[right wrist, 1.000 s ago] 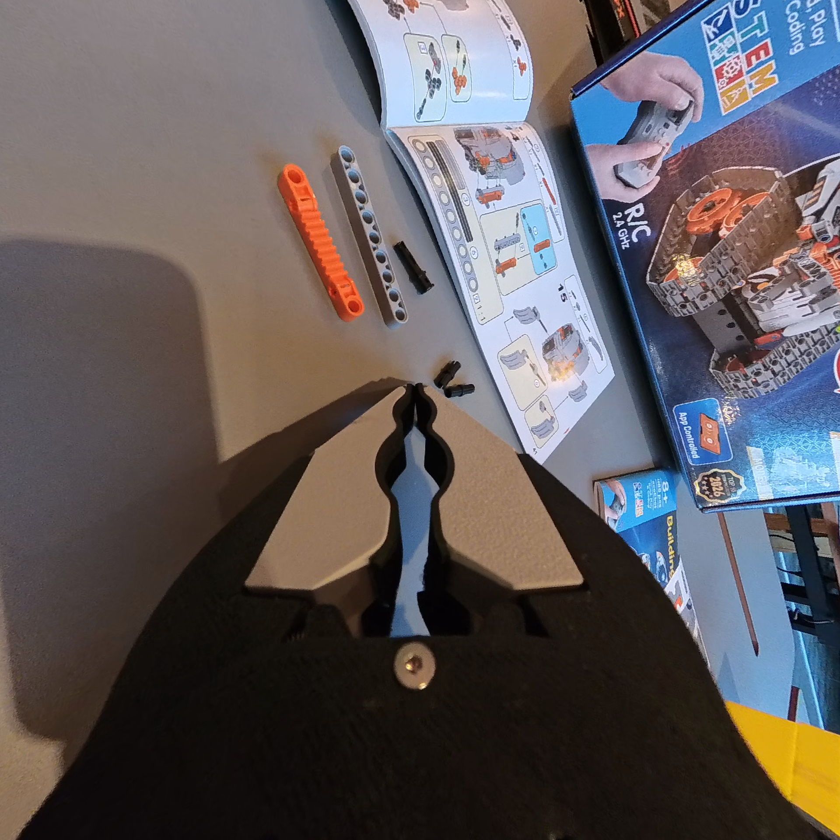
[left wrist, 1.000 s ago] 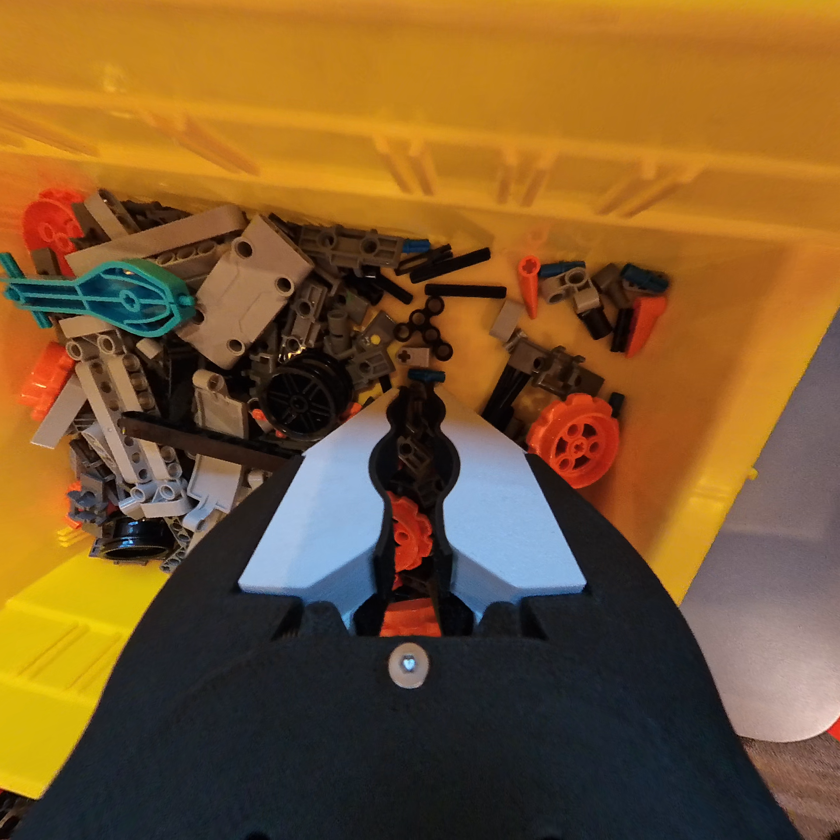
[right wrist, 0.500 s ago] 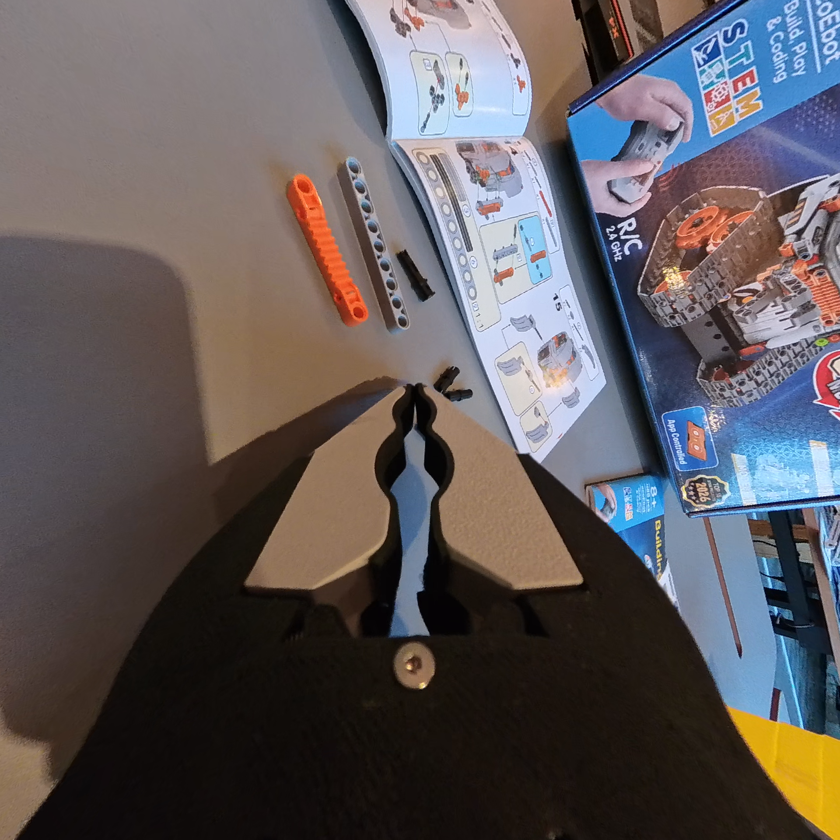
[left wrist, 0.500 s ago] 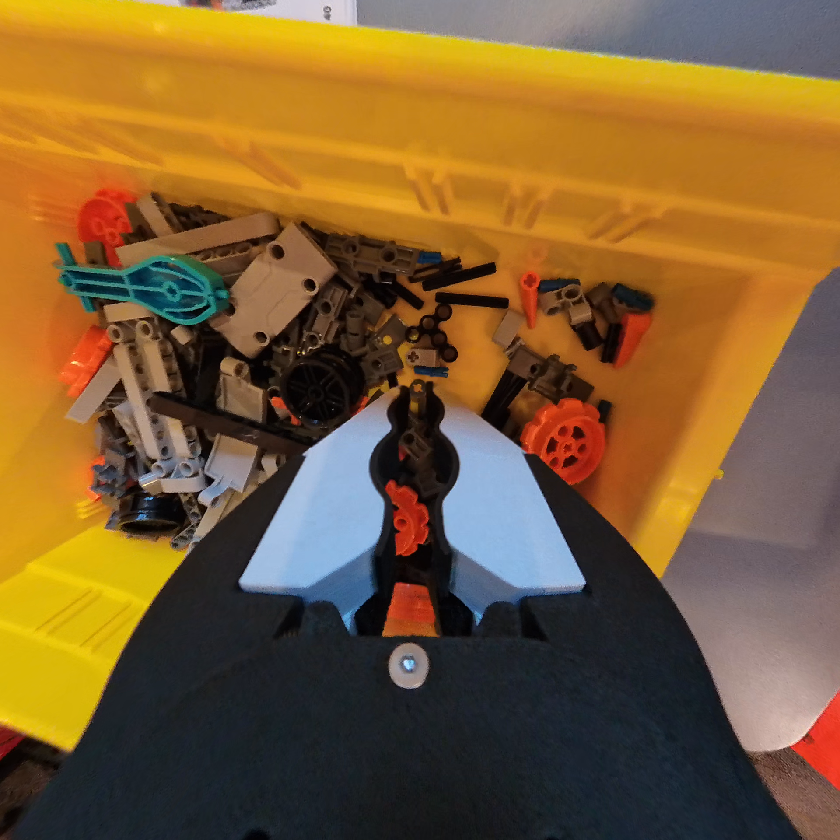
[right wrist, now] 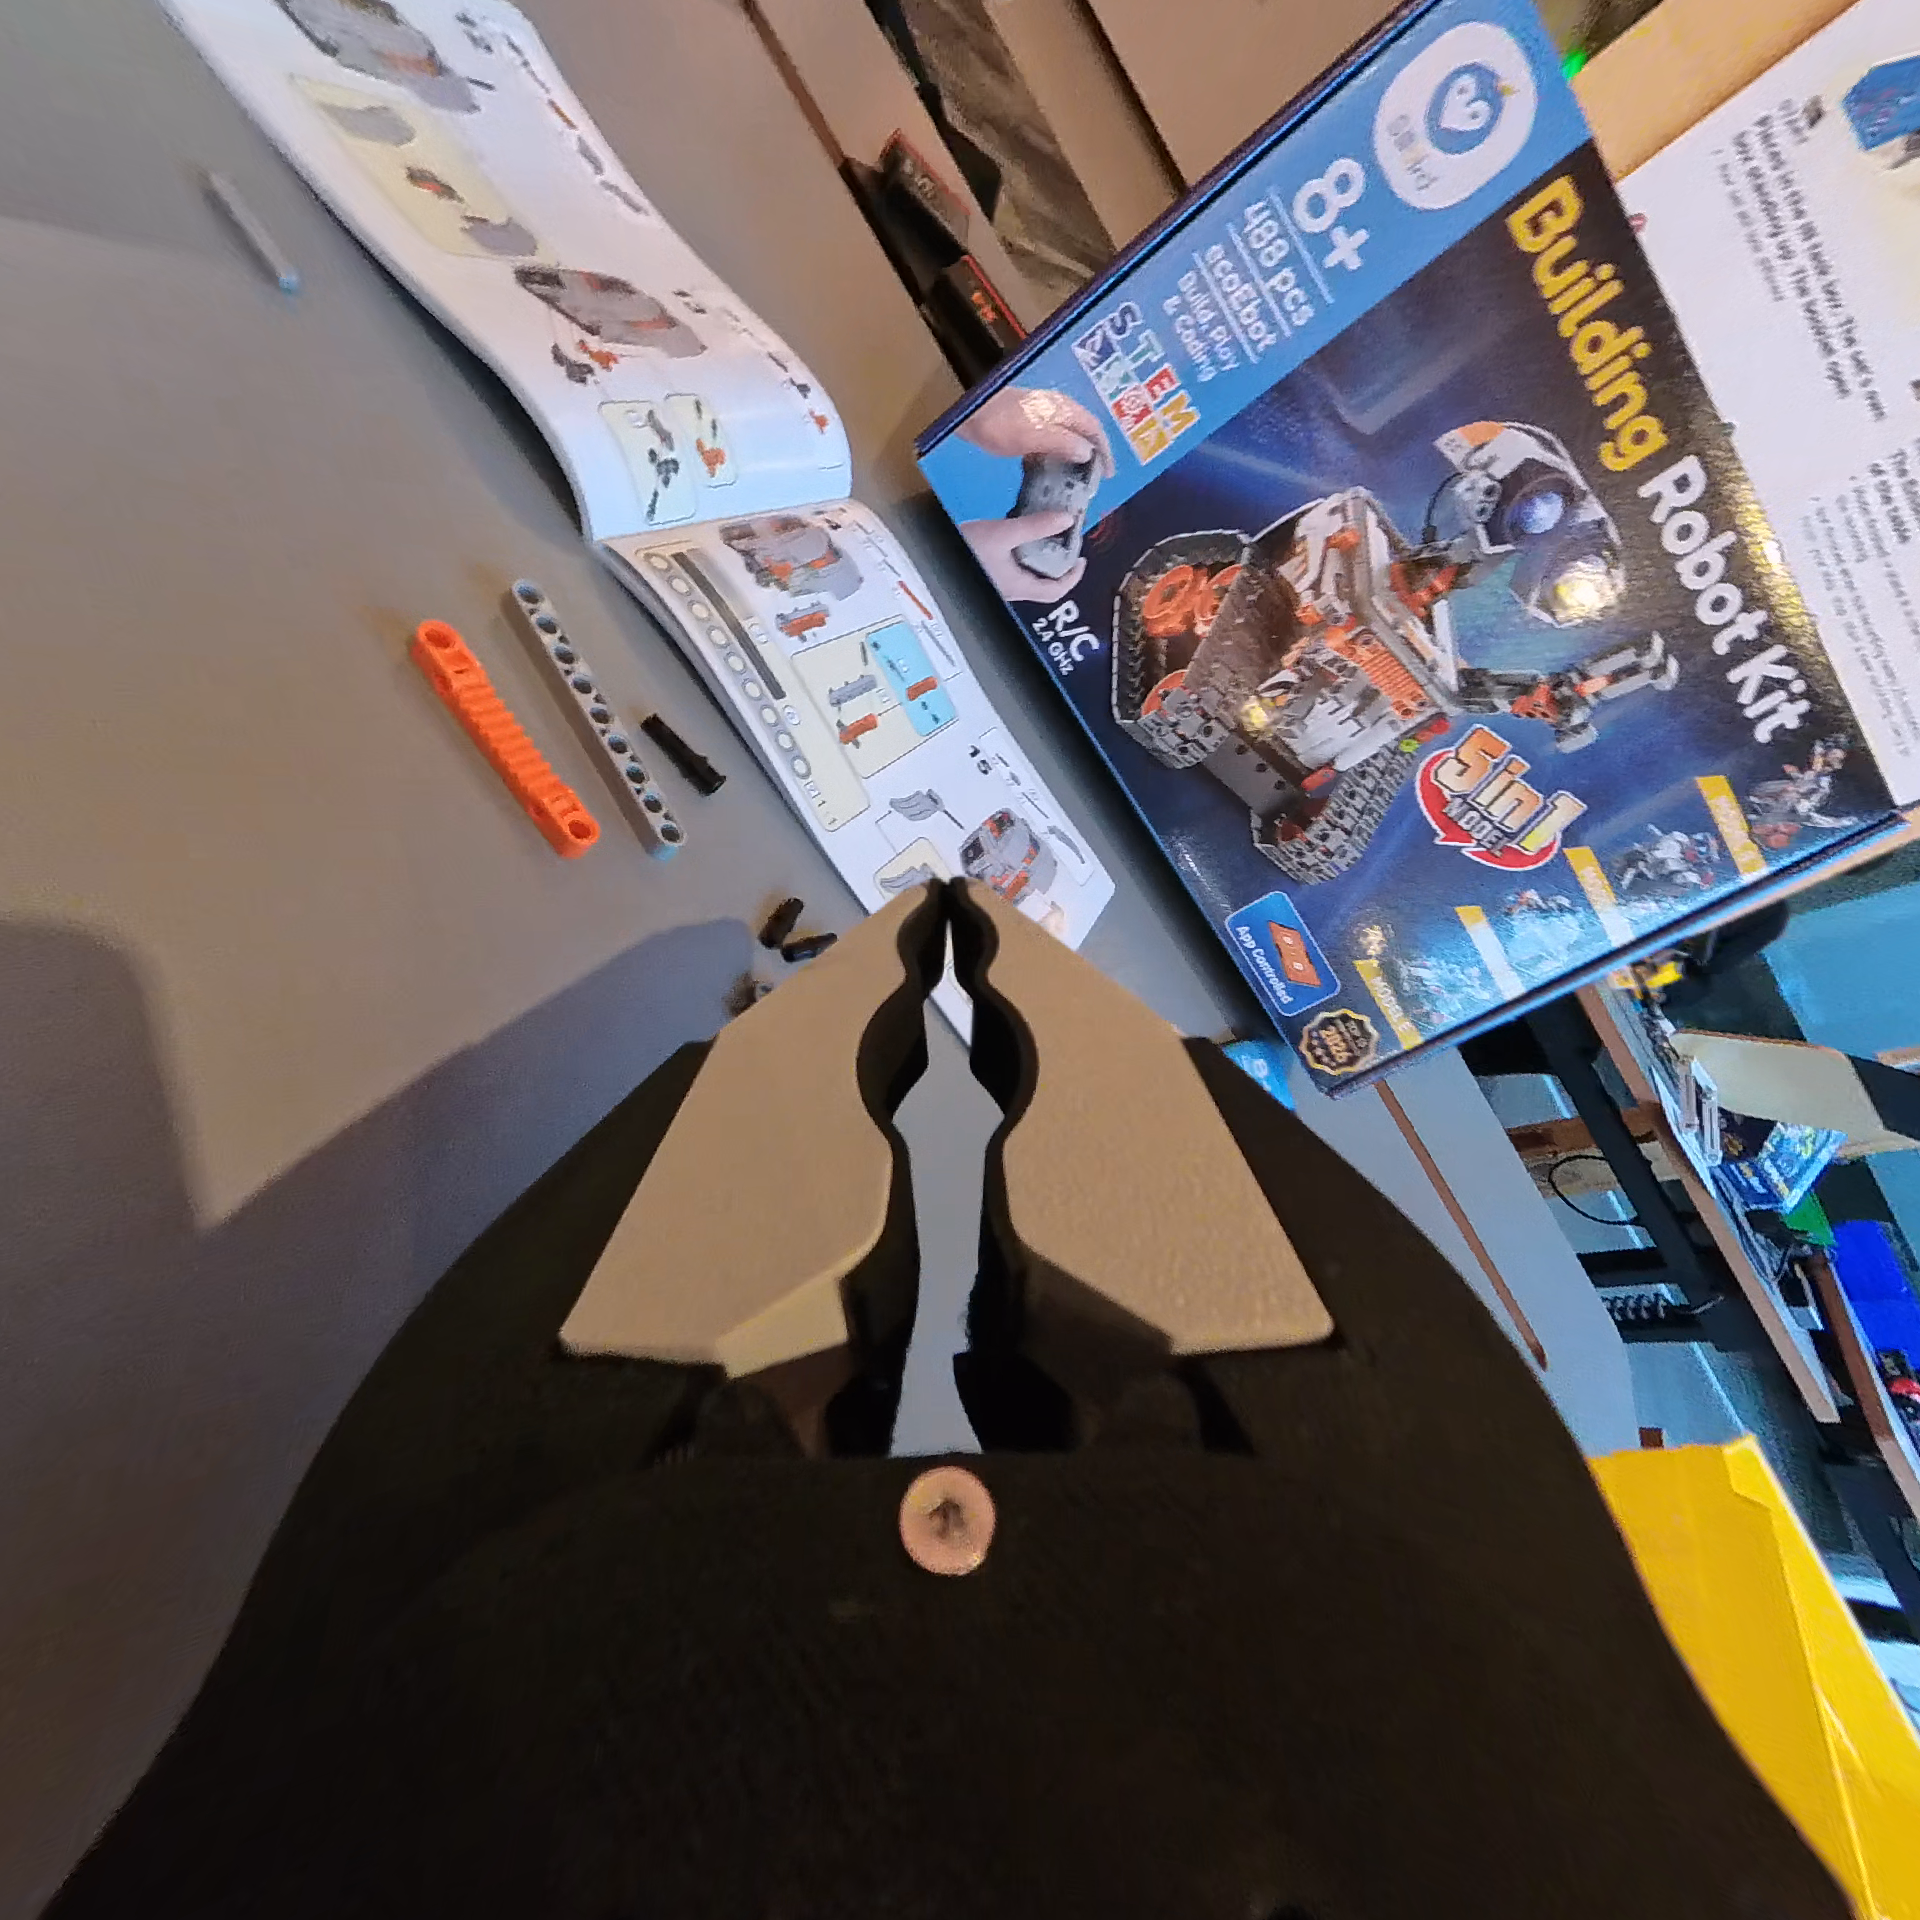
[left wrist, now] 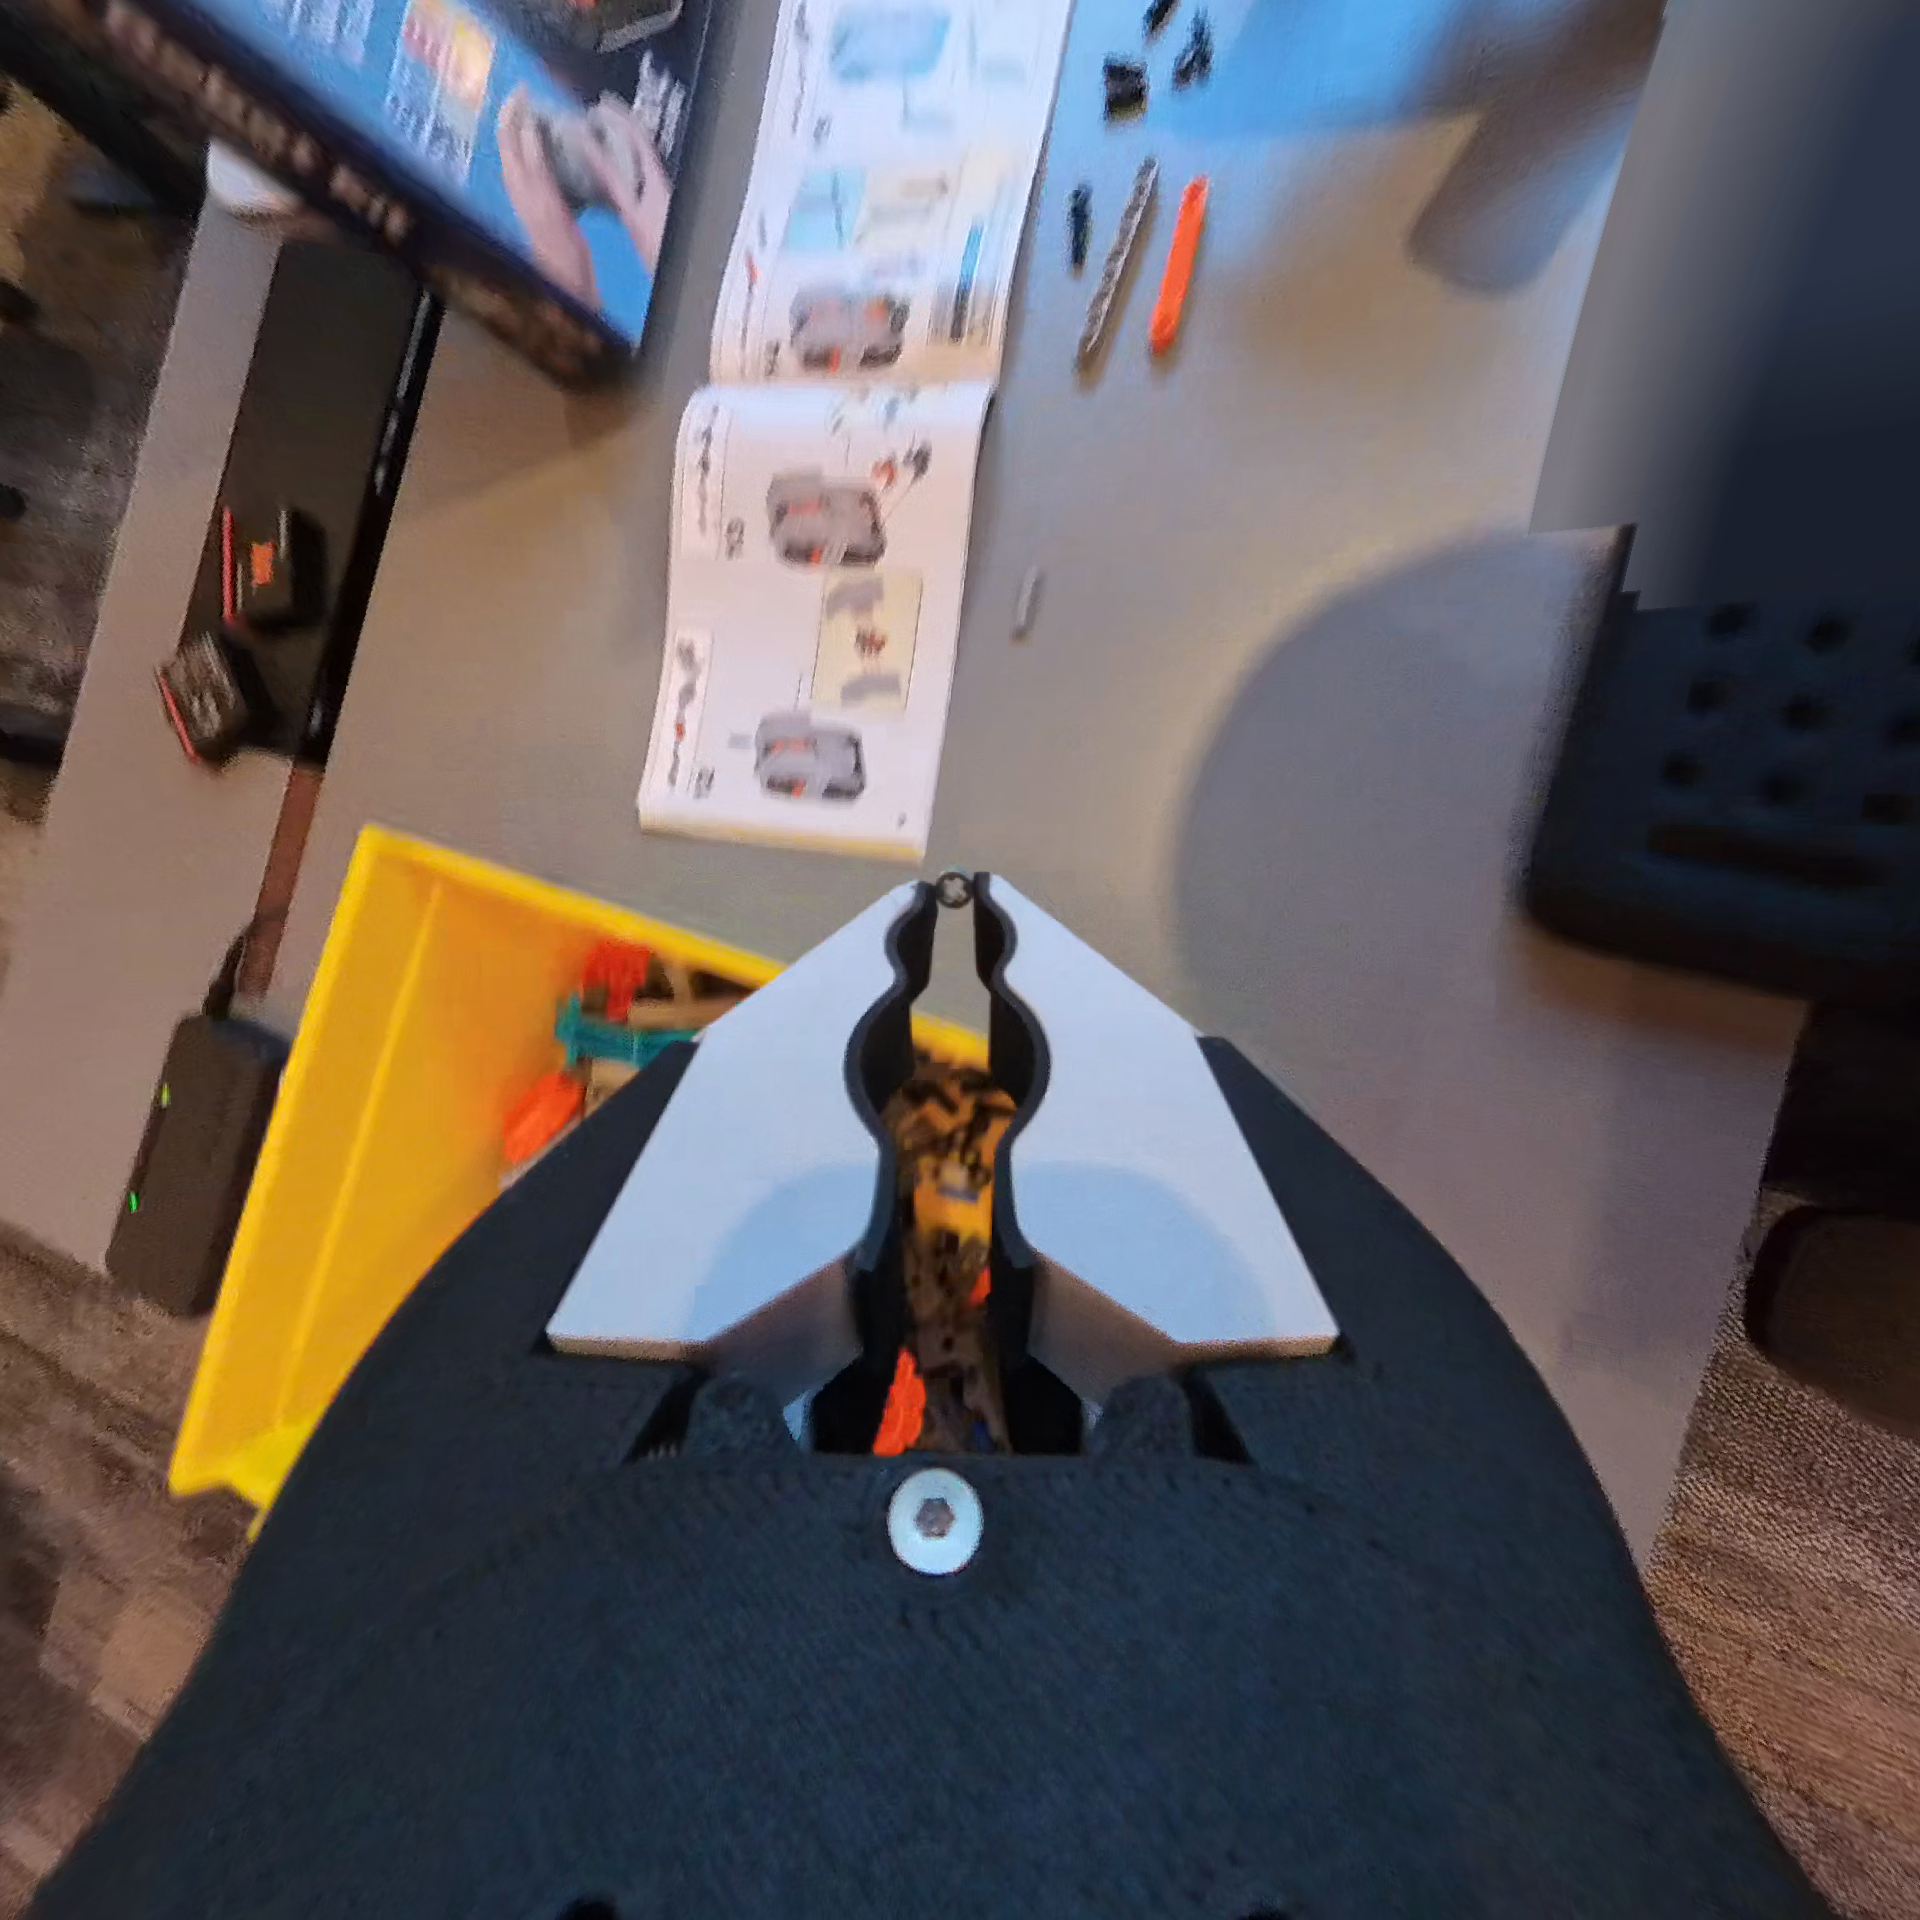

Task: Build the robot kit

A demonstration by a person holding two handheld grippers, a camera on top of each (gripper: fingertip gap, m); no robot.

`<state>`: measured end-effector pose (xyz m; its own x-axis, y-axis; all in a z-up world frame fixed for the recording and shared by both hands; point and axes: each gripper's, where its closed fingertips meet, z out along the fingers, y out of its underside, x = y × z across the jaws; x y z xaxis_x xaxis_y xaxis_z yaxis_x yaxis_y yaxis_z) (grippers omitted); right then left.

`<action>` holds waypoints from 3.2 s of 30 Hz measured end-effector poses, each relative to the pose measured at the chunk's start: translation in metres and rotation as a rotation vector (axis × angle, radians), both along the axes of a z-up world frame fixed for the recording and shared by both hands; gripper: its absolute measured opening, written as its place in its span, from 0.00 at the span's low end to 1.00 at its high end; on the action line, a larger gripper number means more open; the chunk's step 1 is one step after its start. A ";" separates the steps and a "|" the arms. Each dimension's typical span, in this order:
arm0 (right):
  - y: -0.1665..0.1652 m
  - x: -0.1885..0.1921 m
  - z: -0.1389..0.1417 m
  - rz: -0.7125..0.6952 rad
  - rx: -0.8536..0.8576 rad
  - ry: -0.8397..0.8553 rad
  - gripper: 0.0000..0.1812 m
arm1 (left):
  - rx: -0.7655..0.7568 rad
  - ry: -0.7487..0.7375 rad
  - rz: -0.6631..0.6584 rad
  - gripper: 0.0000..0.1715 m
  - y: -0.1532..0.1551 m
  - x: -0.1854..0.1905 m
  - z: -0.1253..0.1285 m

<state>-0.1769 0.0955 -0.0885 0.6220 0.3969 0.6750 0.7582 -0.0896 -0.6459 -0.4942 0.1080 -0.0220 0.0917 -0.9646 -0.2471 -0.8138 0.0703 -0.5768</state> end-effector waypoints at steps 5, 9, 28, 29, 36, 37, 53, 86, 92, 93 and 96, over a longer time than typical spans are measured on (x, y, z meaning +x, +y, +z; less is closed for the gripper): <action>-0.004 0.004 0.013 -0.023 0.043 0.018 0.00 | -0.014 0.034 -0.114 0.02 -0.030 0.091 -0.009; -0.007 0.013 0.031 -0.059 0.096 0.093 0.00 | -0.031 0.058 -0.184 0.02 -0.037 0.149 -0.035; -0.015 0.046 0.060 -0.155 0.127 0.388 0.00 | -0.015 0.182 -0.301 0.02 -0.020 0.301 -0.121; -0.014 0.047 0.060 -0.162 0.126 0.380 0.00 | -0.002 0.203 -0.307 0.02 -0.018 0.301 -0.126; -0.015 0.049 0.058 -0.165 0.095 0.403 0.00 | -0.026 0.211 -0.327 0.02 -0.019 0.309 -0.135; -0.015 0.049 0.057 -0.165 0.090 0.405 0.00 | -0.024 0.214 -0.325 0.02 -0.018 0.309 -0.135; -0.015 0.048 0.054 -0.155 0.074 0.397 0.00 | -0.083 0.042 -0.240 0.15 -0.004 0.297 -0.087; -0.004 0.032 0.026 -0.128 -0.017 0.329 0.00 | -0.088 0.023 0.771 0.11 0.042 -0.129 -0.055; -0.004 0.031 0.024 -0.127 -0.024 0.323 0.00 | -0.097 0.038 0.774 0.11 0.044 -0.131 -0.059; -0.004 0.031 0.024 -0.125 -0.024 0.322 0.00 | -0.101 0.039 0.775 0.11 0.043 -0.131 -0.060; -0.004 0.030 0.024 -0.123 -0.024 0.320 0.00 | -0.104 0.050 0.775 0.11 0.043 -0.132 -0.062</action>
<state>-0.1468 0.0915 -0.0642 0.8450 0.3191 0.4291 0.4997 -0.1859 -0.8460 -0.6262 0.1508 -0.0840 0.7396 -0.6483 -0.1808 -0.6340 -0.5808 -0.5106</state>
